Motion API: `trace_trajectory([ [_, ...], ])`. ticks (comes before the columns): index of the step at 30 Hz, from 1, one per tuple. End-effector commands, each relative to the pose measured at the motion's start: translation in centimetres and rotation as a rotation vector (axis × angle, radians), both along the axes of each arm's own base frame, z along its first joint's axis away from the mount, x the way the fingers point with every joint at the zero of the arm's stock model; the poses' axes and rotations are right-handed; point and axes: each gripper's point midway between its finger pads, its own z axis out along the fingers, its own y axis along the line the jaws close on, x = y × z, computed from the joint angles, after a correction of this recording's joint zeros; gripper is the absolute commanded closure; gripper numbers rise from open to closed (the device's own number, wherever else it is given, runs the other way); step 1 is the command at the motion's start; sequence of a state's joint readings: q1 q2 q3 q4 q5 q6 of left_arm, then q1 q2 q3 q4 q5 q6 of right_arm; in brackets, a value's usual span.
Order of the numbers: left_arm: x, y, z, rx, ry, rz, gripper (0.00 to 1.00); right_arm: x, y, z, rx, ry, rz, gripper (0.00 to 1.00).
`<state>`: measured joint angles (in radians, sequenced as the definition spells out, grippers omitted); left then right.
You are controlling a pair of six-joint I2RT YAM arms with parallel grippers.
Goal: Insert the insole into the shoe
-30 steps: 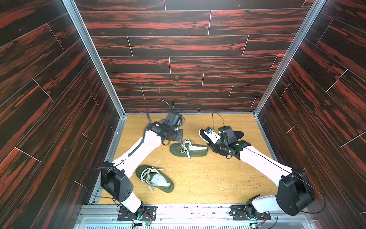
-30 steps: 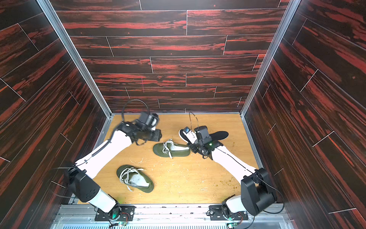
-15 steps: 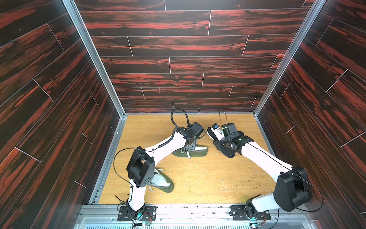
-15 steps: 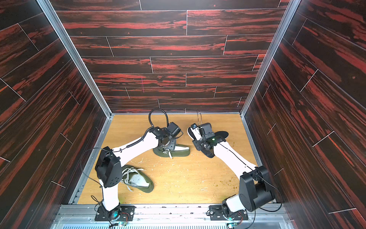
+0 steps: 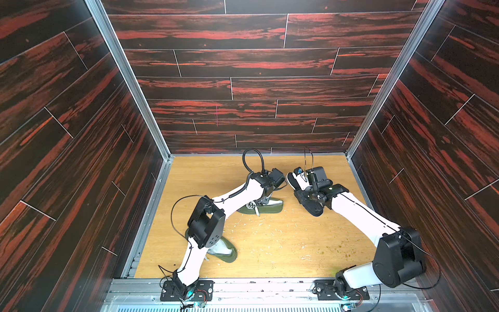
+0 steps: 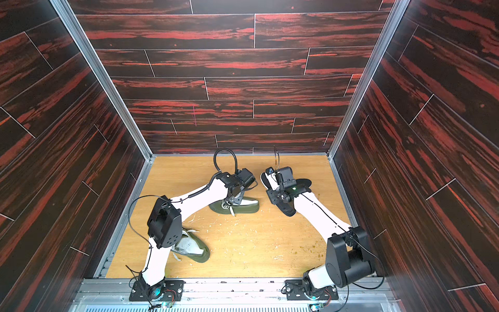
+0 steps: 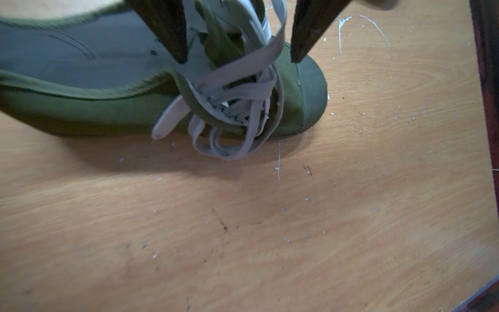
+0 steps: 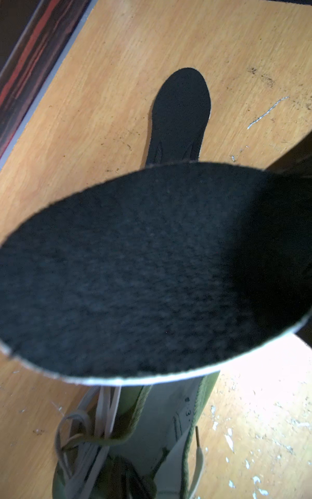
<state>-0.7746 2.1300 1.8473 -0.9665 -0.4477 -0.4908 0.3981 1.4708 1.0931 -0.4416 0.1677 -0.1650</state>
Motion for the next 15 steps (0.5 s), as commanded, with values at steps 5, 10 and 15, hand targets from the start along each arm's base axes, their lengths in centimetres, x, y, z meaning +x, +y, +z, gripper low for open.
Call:
trace_trajectory([
  [5,0.2,1.2,0.2,0.078,0.006,0.012,0.48,-0.4,0.6,0.8,0.033,0.016,0.012,0.43],
  [10,0.2,1.6,0.7,0.065,0.031,-0.005,0.71,-1.5,1.1,0.2,0.06,0.071,0.029,0.44],
  [15,0.4,1.3,0.5,-0.039,0.087,-0.044,0.9,-3.1,1.9,-0.3,0.077,0.117,0.05,0.44],
])
